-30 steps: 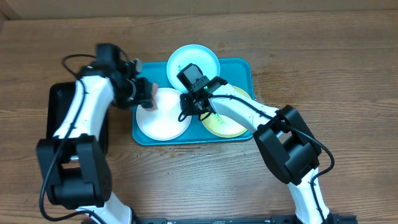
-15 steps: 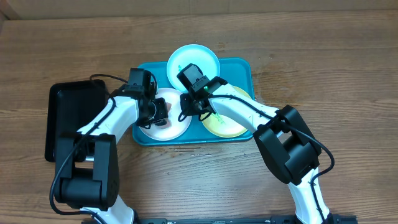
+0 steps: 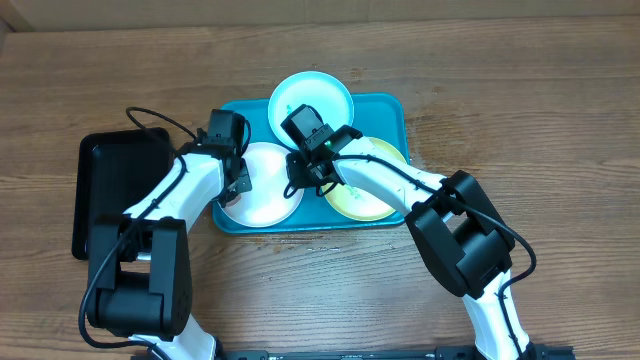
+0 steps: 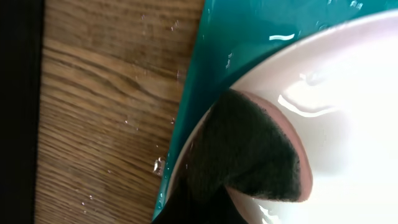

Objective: Clean dirty plates on tray and stack at the side

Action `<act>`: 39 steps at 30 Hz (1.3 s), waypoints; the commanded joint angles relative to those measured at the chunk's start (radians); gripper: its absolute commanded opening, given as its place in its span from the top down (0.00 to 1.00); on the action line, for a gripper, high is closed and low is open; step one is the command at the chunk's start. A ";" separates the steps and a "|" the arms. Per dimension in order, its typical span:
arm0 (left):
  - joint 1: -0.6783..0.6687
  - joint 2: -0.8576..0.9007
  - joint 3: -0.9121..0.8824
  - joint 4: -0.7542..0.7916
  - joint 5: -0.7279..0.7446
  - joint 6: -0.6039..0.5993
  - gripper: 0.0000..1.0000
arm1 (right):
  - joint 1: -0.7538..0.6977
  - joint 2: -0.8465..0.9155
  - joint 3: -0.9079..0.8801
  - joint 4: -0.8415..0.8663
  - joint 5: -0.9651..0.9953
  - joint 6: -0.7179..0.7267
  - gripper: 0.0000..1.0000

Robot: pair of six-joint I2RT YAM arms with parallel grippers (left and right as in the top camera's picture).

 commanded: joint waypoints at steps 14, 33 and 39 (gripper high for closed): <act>-0.014 -0.008 -0.016 0.008 0.430 -0.029 0.96 | -0.015 0.010 -0.005 0.000 0.046 0.000 0.96; 0.000 -0.120 0.146 -0.135 -0.126 -0.108 0.96 | -0.013 -0.005 0.023 0.021 0.046 -0.030 0.96; 0.113 -0.232 0.211 -0.120 0.010 -0.114 0.96 | 0.034 -0.066 0.097 0.000 0.132 -0.167 0.96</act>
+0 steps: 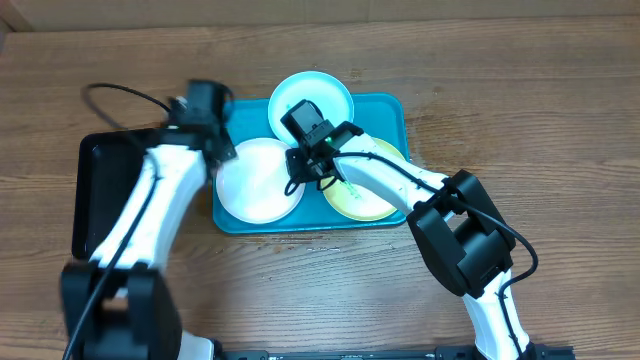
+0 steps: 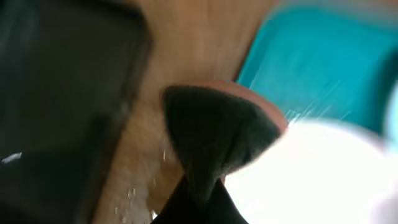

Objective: Clean dirty plates on tray and stack at the side

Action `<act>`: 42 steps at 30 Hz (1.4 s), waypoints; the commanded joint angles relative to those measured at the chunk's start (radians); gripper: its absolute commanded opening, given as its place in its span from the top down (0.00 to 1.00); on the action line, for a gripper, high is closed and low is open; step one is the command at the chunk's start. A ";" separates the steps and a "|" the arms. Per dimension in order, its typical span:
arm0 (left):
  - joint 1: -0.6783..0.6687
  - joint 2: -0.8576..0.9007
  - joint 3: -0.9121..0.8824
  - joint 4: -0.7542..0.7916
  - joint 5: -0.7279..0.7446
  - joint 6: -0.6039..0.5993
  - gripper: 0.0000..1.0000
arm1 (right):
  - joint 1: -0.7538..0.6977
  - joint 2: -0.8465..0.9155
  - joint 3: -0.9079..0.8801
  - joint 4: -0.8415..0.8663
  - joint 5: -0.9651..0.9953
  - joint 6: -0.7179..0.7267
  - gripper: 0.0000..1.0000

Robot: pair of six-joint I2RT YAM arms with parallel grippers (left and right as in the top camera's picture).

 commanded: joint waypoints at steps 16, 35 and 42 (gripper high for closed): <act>0.525 0.064 0.032 -0.044 0.315 -0.021 0.96 | 0.351 -0.145 0.177 0.152 1.318 -0.759 0.96; 0.541 0.081 0.032 -0.043 0.341 -0.021 0.96 | 0.370 -0.145 0.176 0.217 1.284 -0.631 0.96; 0.541 0.081 0.032 -0.043 0.341 -0.021 0.96 | 0.192 -0.152 0.179 -0.028 0.259 -0.358 0.96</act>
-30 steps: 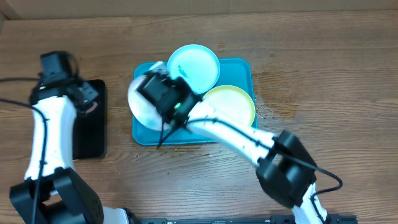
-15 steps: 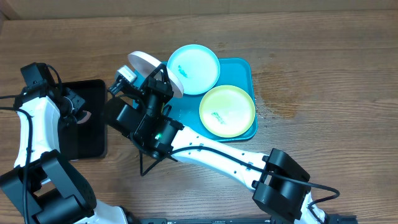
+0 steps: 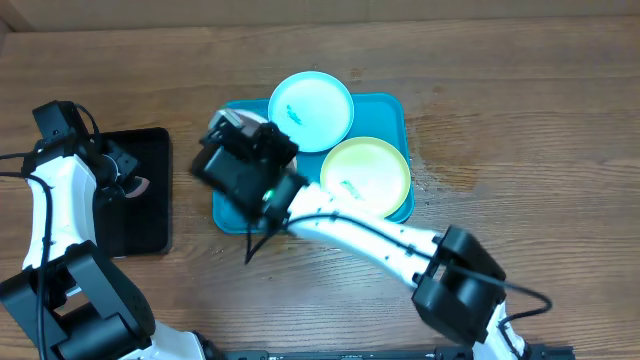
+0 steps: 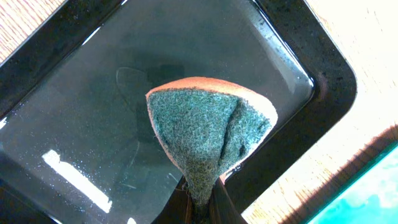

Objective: Clean dirty plates on tray and stack at the side

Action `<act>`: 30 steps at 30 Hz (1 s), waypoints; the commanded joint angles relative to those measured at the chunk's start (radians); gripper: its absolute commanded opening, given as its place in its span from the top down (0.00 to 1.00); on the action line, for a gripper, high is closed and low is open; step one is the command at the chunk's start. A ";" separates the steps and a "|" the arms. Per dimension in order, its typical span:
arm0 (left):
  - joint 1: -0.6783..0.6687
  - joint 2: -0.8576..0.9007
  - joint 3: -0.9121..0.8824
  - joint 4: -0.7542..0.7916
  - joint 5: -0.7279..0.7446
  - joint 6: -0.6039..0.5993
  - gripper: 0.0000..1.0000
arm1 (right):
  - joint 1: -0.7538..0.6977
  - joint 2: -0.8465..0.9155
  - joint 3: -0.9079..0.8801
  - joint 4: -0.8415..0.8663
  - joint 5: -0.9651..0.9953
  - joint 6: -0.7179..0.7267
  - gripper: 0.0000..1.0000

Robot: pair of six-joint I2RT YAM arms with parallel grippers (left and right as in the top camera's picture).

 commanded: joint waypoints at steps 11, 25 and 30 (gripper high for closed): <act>0.000 0.005 -0.003 0.006 0.061 -0.017 0.96 | -0.555 -0.192 0.011 -0.176 -0.798 0.426 0.96; -0.001 0.005 -0.003 0.011 0.062 -0.017 0.96 | -1.027 -0.140 -0.253 -0.223 -0.795 0.715 0.96; -0.001 0.005 -0.003 0.016 0.062 -0.017 0.96 | -1.095 -0.140 -0.379 -0.179 -0.798 0.714 0.96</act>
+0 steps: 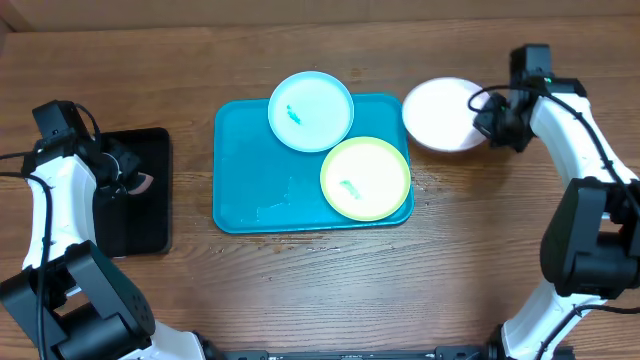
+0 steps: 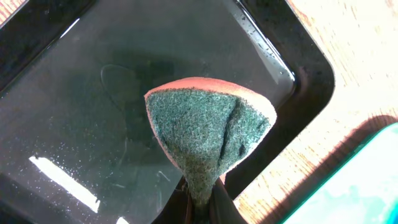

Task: Clean dirty plates on tray and stack at the side
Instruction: 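Carry the white plate right and set it beside the teal tray, then move the right gripper to the light-blue plate rim and grip it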

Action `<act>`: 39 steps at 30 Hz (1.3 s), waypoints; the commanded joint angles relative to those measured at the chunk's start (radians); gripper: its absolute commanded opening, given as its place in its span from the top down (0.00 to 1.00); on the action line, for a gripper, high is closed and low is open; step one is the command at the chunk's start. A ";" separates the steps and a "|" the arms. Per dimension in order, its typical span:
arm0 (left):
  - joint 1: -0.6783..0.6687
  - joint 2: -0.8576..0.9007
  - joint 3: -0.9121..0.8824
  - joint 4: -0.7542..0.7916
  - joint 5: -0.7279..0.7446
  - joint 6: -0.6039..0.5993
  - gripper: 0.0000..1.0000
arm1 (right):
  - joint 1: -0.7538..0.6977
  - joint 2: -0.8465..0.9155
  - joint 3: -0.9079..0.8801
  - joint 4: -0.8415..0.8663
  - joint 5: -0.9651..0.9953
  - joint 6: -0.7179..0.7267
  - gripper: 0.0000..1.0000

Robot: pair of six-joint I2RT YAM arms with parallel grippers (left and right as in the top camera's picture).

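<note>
The teal tray (image 1: 250, 195) holds a light blue plate (image 1: 311, 111) and a yellow-green plate (image 1: 366, 178), each with a green smear. A white plate (image 1: 438, 128) lies on the table to the right of the tray. My right gripper (image 1: 488, 124) is at its right rim, shut on it. My left gripper (image 1: 128, 178) hangs over the black tray (image 1: 135, 215). In the left wrist view the left gripper (image 2: 200, 205) is shut on a folded green and orange sponge (image 2: 208, 137).
The black tray (image 2: 74, 93) at the far left holds shallow water. Small wet spots lie on the bare left half of the teal tray and on the wood by its right edge. A cardboard wall runs along the table's back edge.
The white plate has gone from the left of the teal tray to the table right of it, with my right gripper at its rim. The left gripper with the sponge has barely shifted.
My left gripper first pressed the sponge on the white plate while the right gripper held the plate on the tray. Then the left arm was off the plate, and later over the black tray. The white plate now lies on the table beside the tray.
</note>
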 commanded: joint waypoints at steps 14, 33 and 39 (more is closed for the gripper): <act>-0.001 0.005 -0.003 0.008 0.007 -0.016 0.96 | -0.011 -0.053 0.104 -0.160 -0.079 -0.056 0.23; -0.001 0.005 -0.003 -0.002 0.007 -0.016 0.96 | 0.422 0.214 0.206 0.541 -0.143 -0.497 0.00; -0.001 0.005 -0.003 -0.004 0.007 -0.016 0.96 | 0.484 0.336 0.206 0.615 -0.101 -0.532 0.03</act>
